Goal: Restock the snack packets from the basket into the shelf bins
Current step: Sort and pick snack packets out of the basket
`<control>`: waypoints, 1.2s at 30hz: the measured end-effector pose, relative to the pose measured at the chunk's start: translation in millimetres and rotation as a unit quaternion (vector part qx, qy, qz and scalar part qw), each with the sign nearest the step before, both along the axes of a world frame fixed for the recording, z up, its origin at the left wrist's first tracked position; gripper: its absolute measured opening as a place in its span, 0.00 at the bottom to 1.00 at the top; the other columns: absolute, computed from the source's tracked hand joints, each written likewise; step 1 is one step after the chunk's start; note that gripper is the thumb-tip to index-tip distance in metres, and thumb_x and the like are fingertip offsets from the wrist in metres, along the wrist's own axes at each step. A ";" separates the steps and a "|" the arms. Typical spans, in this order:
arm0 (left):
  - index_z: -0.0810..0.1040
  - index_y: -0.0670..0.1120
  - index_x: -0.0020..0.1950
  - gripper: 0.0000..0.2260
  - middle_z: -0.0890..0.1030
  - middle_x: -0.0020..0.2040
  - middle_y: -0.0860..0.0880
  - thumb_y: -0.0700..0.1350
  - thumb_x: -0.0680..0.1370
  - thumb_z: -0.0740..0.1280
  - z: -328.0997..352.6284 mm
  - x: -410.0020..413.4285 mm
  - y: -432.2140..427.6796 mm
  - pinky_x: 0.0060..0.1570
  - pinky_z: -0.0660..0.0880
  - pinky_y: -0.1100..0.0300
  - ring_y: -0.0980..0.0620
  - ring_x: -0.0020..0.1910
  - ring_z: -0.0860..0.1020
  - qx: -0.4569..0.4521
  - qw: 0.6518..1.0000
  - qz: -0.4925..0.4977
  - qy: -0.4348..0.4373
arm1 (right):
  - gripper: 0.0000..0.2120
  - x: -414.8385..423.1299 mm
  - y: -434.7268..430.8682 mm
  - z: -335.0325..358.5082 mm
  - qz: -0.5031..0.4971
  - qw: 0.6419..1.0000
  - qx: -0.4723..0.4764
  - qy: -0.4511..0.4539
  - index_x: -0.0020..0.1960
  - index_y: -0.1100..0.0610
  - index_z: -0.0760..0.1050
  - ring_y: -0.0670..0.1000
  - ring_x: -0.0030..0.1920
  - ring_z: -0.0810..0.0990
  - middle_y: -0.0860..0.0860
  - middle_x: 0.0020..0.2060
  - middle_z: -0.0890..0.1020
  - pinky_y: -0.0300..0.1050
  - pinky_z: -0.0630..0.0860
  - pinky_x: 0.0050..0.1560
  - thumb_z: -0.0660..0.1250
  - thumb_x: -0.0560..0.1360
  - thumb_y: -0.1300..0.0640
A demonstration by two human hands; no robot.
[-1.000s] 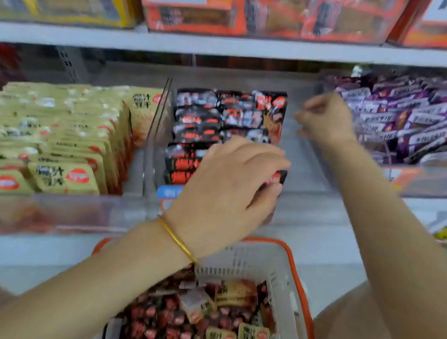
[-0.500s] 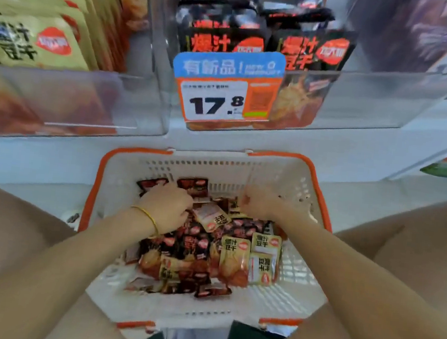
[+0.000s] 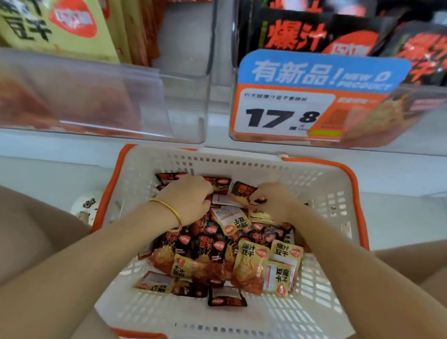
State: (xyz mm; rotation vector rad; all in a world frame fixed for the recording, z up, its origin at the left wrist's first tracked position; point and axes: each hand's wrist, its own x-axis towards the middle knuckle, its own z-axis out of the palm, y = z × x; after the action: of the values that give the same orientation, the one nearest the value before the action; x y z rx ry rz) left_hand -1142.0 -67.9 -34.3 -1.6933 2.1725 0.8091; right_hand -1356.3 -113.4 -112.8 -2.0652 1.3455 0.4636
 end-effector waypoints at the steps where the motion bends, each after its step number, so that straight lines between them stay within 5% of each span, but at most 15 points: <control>1: 0.75 0.40 0.51 0.09 0.76 0.50 0.46 0.44 0.79 0.60 2.3 -1.6 -0.7 0.55 0.72 0.49 0.43 0.54 0.75 0.004 1.000 0.019 0.020 | 0.14 -5.4 -3.7 18.2 -0.026 0.998 0.043 -0.046 0.61 0.57 0.78 0.52 0.62 0.73 0.51 0.62 0.77 0.40 0.68 0.62 0.64 0.76 0.63; 3: 0.70 0.43 0.68 0.17 0.73 0.65 0.44 0.46 0.80 0.62 9.2 -6.9 1.1 0.63 0.68 0.53 0.45 0.63 0.72 0.022 0.996 0.063 0.065 | 0.13 -16.4 -3.3 56.6 -0.052 0.986 0.111 -0.115 0.58 0.57 0.80 0.47 0.56 0.76 0.48 0.56 0.79 0.32 0.68 0.55 0.65 0.76 0.65; 6: 0.64 0.45 0.73 0.24 0.69 0.70 0.46 0.48 0.78 0.65 22.5 -20.3 9.4 0.66 0.67 0.54 0.48 0.67 0.70 0.034 0.982 0.101 0.156 | 0.12 -29.1 11.6 101.3 -0.050 0.976 0.136 -0.160 0.53 0.50 0.81 0.46 0.48 0.79 0.42 0.47 0.79 0.37 0.73 0.51 0.66 0.75 0.63; 11: 0.76 0.48 0.57 0.10 0.78 0.52 0.51 0.44 0.75 0.69 53.6 -46.2 24.3 0.50 0.73 0.59 0.50 0.53 0.76 -0.001 0.955 0.136 0.264 | 0.10 -43.6 41.4 159.7 -0.149 0.932 0.150 -0.296 0.49 0.55 0.82 0.43 0.40 0.81 0.50 0.41 0.83 0.38 0.77 0.49 0.66 0.75 0.67; 14: 0.73 0.50 0.41 0.07 0.75 0.39 0.51 0.42 0.74 0.70 87.6 -61.5 32.1 0.38 0.68 0.63 0.50 0.42 0.75 -0.081 0.937 0.146 0.308 | 0.08 -60.4 60.2 188.3 -0.256 0.846 0.145 -0.444 0.45 0.59 0.75 0.50 0.36 0.82 0.54 0.37 0.82 0.51 0.81 0.46 0.67 0.73 0.70; 17: 0.76 0.44 0.39 0.06 0.79 0.37 0.45 0.42 0.74 0.71 127.4 -78.8 40.4 0.41 0.72 0.61 0.49 0.39 0.77 -0.130 0.919 0.129 0.349 | 0.16 -81.6 79.2 213.8 -0.324 0.764 0.138 -0.540 0.52 0.60 0.70 0.53 0.37 0.83 0.55 0.38 0.83 0.53 0.83 0.40 0.72 0.68 0.67; 20: 0.71 0.48 0.33 0.13 0.75 0.29 0.55 0.42 0.73 0.72 164.9 -99.7 48.7 0.34 0.67 0.69 0.64 0.31 0.73 -0.167 0.896 0.095 0.401 | 0.15 -91.7 99.0 236.6 -0.267 0.816 0.098 -0.503 0.53 0.58 0.76 0.52 0.41 0.83 0.53 0.41 0.84 0.43 0.80 0.37 0.71 0.67 0.64; 22: 0.68 0.50 0.32 0.15 0.71 0.27 0.56 0.42 0.74 0.71 190.0 -115.4 49.2 0.31 0.64 0.71 0.64 0.28 0.69 -0.196 0.889 0.079 0.406 | 0.10 -98.5 103.3 257.1 -0.252 0.835 0.028 -0.488 0.46 0.56 0.78 0.46 0.35 0.82 0.48 0.35 0.84 0.37 0.77 0.34 0.72 0.67 0.65; 26: 0.76 0.47 0.50 0.06 0.78 0.42 0.53 0.43 0.75 0.69 233.8 -128.8 33.6 0.42 0.69 0.73 0.60 0.39 0.75 -0.310 0.846 0.058 0.430 | 0.12 -125.2 75.4 310.0 -0.341 0.764 -0.138 -0.530 0.33 0.53 0.79 0.44 0.26 0.76 0.46 0.27 0.81 0.34 0.70 0.25 0.69 0.71 0.68; 29: 0.77 0.44 0.54 0.14 0.79 0.49 0.48 0.50 0.74 0.63 248.7 -122.3 8.1 0.52 0.70 0.57 0.49 0.48 0.76 -0.453 0.842 -0.006 0.293 | 0.05 -138.6 30.1 339.6 -0.377 0.755 -0.271 -0.463 0.41 0.56 0.78 0.48 0.32 0.76 0.49 0.32 0.79 0.42 0.74 0.31 0.70 0.72 0.65; 32: 0.76 0.45 0.56 0.22 0.78 0.54 0.45 0.57 0.73 0.54 251.7 -114.3 -14.9 0.53 0.71 0.45 0.40 0.54 0.73 -0.489 0.859 -0.034 0.149 | 0.10 -133.1 -22.3 345.9 -0.359 0.808 -0.343 -0.319 0.51 0.63 0.79 0.56 0.41 0.80 0.59 0.40 0.80 0.58 0.79 0.45 0.71 0.71 0.63; 36: 0.76 0.45 0.60 0.26 0.75 0.62 0.45 0.59 0.74 0.51 240.2 -111.0 -31.0 0.56 0.68 0.44 0.41 0.63 0.71 -0.473 0.876 -0.029 0.089 | 0.14 -113.3 -87.8 317.6 -0.351 0.866 -0.323 -0.151 0.55 0.64 0.79 0.57 0.51 0.79 0.62 0.48 0.80 0.48 0.73 0.46 0.72 0.72 0.58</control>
State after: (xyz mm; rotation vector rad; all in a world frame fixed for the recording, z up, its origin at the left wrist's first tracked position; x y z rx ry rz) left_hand -1252.9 -98.9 205.9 -1.9386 2.9989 -0.2258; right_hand -1469.6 -201.1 204.8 -1.7927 2.0785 -0.6862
